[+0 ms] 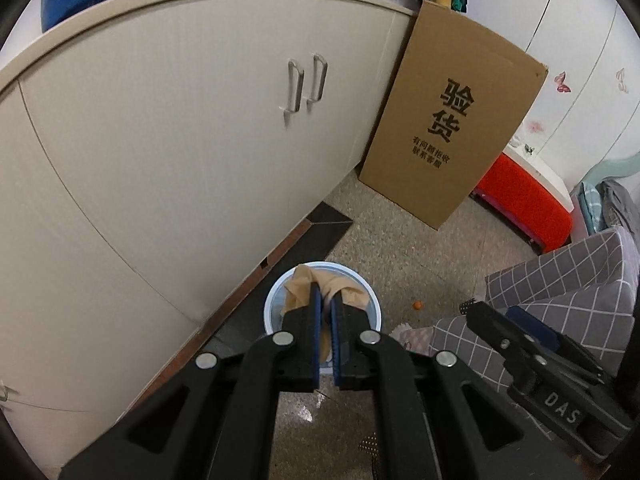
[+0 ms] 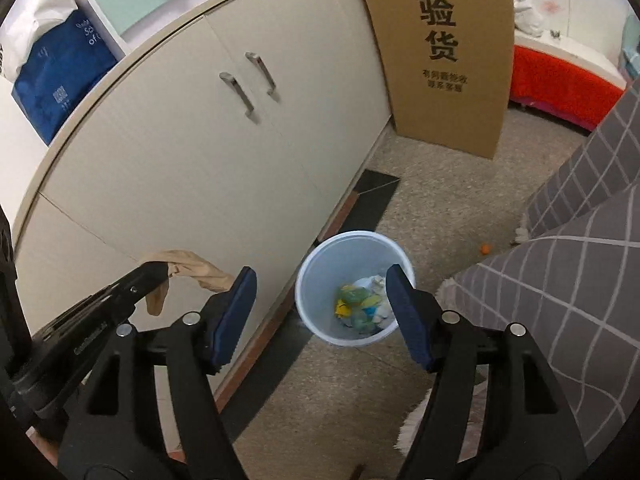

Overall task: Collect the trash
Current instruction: 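Carry the stocking and toothpaste tube over the bin and open both tools, then move both open tools back to the table pile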

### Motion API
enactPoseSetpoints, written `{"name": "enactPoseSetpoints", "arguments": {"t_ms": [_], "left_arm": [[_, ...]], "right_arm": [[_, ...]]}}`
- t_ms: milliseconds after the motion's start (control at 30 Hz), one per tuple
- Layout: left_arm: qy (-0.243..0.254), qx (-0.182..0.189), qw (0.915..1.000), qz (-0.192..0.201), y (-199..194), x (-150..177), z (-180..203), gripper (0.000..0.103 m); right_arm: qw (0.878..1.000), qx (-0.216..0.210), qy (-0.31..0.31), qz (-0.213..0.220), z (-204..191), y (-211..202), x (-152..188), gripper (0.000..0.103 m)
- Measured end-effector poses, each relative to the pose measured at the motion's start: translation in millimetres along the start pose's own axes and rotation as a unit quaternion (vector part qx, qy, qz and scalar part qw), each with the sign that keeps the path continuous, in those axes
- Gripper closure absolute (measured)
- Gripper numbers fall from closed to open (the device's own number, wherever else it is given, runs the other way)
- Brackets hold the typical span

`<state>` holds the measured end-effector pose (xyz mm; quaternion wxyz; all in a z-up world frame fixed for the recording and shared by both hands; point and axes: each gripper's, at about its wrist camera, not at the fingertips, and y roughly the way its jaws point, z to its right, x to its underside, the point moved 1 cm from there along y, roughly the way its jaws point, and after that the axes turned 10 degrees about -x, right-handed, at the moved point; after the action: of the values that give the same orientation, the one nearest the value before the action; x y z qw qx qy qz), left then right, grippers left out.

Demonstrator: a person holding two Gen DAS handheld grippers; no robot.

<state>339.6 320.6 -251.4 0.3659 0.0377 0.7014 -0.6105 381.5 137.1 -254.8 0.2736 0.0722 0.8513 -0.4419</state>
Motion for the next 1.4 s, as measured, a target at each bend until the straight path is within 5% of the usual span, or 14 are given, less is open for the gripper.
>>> {"name": "enactPoseSetpoints", "arguments": {"t_ms": [600, 633, 667, 700, 733, 900, 1400], "left_arm": [[0.031, 0.001, 0.9995, 0.007, 9, -22, 43, 0.096], [0.030, -0.002, 0.9995, 0.012, 9, -25, 45, 0.079], [0.030, -0.008, 0.9994, 0.014, 9, -26, 46, 0.037], [0.030, -0.015, 0.9993, 0.019, 7, -28, 48, 0.020], [0.030, -0.018, 0.9989, 0.031, 4, -29, 48, 0.014], [0.033, -0.042, 0.9979, 0.036, -4, -23, 47, 0.014], [0.005, 0.004, 0.9978, 0.065, -94, -6, 54, 0.014]], "right_arm": [[0.994, 0.028, 0.008, 0.105, 11, -41, -12, 0.030], [0.993, 0.031, 0.011, 0.110, 13, -42, -13, 0.030], [0.993, 0.031, 0.016, 0.114, 16, -44, -13, 0.030], [0.993, 0.031, 0.018, 0.117, 17, -46, -12, 0.030], [0.992, 0.030, 0.021, 0.118, 19, -47, -12, 0.030], [0.993, 0.018, 0.031, 0.109, 23, -51, -11, 0.030], [0.989, -0.005, 0.034, 0.143, 16, -133, -3, 0.030]]}}
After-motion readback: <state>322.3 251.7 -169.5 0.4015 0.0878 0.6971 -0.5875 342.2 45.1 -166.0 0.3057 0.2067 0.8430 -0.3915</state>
